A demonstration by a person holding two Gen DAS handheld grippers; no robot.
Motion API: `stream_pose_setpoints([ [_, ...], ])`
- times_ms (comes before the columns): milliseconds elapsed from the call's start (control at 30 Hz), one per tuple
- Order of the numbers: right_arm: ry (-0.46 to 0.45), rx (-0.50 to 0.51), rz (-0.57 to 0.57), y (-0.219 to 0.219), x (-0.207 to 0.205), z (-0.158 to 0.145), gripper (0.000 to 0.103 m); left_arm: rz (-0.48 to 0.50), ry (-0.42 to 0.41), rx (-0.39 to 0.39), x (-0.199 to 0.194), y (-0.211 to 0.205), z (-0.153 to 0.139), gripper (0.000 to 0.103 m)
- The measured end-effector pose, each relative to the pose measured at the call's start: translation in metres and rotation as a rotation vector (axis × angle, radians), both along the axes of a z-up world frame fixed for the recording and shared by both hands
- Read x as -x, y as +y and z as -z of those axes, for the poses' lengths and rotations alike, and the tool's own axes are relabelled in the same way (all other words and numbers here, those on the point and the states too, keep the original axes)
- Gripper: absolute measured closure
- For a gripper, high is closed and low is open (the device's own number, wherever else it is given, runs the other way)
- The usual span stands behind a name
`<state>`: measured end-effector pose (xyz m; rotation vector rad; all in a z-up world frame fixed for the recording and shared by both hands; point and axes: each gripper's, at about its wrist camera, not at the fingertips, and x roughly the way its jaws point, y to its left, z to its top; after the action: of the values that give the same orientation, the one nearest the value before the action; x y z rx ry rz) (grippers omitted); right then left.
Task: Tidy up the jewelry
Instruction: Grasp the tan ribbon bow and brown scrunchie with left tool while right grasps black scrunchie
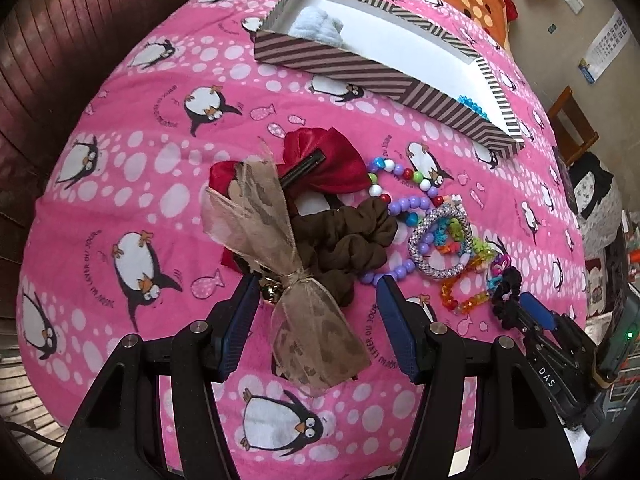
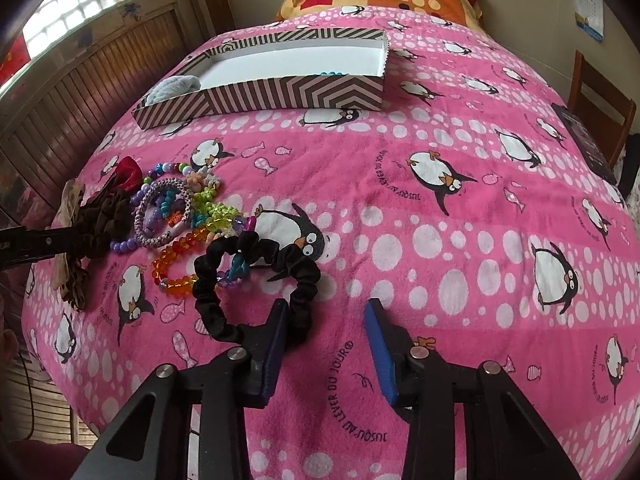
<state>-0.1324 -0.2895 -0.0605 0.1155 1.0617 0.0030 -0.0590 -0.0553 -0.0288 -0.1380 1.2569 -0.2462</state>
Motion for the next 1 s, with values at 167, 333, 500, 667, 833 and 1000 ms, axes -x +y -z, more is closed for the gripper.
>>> stream_pose_setpoints([
  [167,-0.004,-0.015,0.008,-0.003,0.001,0.0,0.075,0.02,0.004,-0.008,0.002,-0.003,0.005,0.042],
  [333,-0.008,-0.029,0.02,-0.005,0.002,-0.001,0.084,0.031,0.014,-0.014,0.002,-0.004,0.009,0.044],
  [500,-0.013,-0.045,0.031,-0.008,0.004,-0.003,0.094,0.024,0.01,-0.015,0.004,0.001,0.011,0.072],
  [667,-0.031,-0.03,0.016,-0.009,0.002,-0.016,0.095,0.014,-0.034,-0.018,0.006,0.013,-0.002,0.082],
  [833,-0.071,-0.028,0.0,-0.011,-0.001,-0.038,0.096,-0.002,-0.099,-0.003,0.009,0.026,-0.022,0.084],
  [1000,-0.099,-0.003,-0.029,-0.009,-0.008,-0.059,0.096,-0.019,-0.13,0.029,0.008,0.04,-0.039,0.084],
])
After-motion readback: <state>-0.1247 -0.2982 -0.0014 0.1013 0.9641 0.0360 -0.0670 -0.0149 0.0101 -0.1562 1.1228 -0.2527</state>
